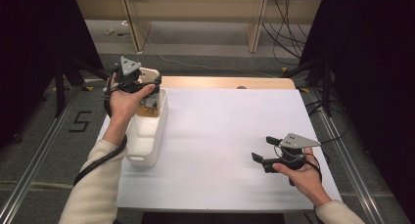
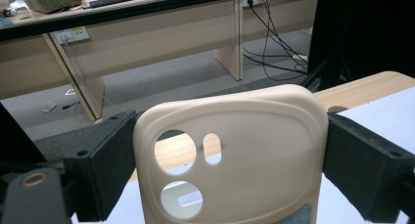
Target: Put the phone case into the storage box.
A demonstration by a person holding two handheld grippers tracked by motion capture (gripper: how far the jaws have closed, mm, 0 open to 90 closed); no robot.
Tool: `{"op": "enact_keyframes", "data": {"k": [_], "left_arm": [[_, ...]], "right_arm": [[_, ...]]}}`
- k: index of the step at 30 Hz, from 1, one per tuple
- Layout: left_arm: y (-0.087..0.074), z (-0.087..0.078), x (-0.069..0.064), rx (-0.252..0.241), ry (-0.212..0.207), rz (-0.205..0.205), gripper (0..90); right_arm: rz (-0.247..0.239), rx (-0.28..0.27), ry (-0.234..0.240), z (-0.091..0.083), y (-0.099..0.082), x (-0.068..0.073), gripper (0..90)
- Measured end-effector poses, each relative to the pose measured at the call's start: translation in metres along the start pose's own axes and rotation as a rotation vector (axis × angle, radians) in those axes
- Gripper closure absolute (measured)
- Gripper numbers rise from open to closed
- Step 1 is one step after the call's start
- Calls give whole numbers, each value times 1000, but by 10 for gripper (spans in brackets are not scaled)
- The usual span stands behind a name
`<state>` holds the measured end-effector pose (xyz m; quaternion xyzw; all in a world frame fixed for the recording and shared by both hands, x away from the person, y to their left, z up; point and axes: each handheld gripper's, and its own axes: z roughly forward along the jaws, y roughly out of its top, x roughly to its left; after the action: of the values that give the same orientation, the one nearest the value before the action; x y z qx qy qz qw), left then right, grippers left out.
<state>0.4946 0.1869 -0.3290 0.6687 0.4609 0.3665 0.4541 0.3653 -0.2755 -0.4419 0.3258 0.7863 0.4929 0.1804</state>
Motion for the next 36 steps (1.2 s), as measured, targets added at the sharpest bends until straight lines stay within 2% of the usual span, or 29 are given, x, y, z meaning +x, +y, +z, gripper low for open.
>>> {"op": "enact_keyframes", "data": {"k": [36], "left_arm": [[-2,11,8,6,17,-9,110]], "right_arm": [[0,0,0,0,0,0,161]]}}
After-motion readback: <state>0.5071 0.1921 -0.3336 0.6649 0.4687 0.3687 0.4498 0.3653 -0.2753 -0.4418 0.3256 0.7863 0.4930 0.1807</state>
